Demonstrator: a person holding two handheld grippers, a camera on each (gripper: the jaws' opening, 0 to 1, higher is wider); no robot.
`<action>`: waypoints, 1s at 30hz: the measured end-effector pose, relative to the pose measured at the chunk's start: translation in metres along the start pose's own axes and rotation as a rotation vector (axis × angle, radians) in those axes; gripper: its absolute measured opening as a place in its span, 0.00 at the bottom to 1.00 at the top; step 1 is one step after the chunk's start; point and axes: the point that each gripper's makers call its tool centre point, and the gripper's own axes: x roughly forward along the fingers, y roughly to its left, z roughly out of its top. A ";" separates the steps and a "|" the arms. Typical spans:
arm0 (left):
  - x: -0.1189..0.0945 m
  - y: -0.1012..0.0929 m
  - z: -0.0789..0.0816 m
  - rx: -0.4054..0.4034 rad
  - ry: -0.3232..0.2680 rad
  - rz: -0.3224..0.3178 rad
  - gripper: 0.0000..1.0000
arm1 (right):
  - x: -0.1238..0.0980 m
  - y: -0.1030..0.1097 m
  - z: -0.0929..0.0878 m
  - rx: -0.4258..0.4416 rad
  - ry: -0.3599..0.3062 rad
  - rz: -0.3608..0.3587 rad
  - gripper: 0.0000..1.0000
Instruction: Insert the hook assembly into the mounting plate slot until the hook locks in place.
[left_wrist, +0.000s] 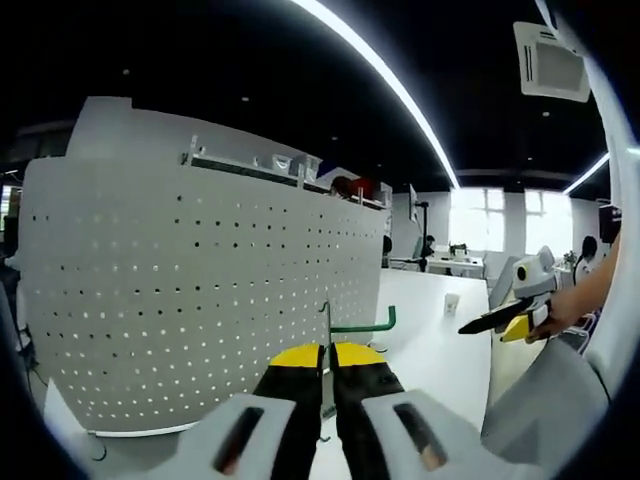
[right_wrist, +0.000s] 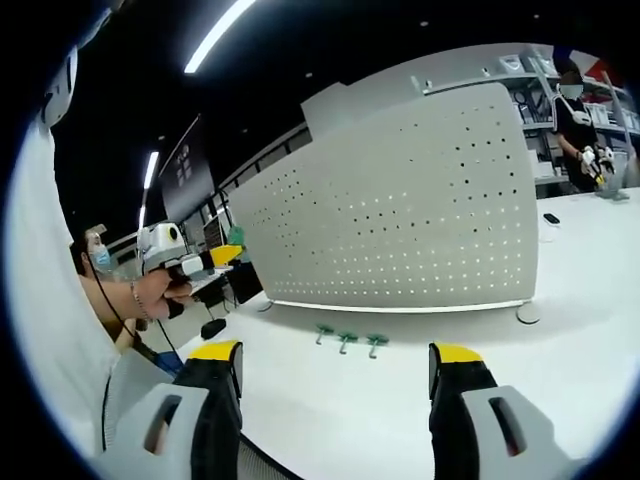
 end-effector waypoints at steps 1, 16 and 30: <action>0.000 0.000 0.000 0.004 0.003 0.000 0.02 | 0.000 0.000 0.002 -0.002 -0.002 0.000 0.72; -0.002 -0.001 -0.003 0.011 0.013 0.002 0.02 | -0.005 0.031 0.056 -0.056 -0.250 0.108 0.68; 0.003 -0.001 -0.003 0.017 0.015 0.005 0.02 | 0.022 0.047 0.055 -0.044 -0.221 0.170 0.63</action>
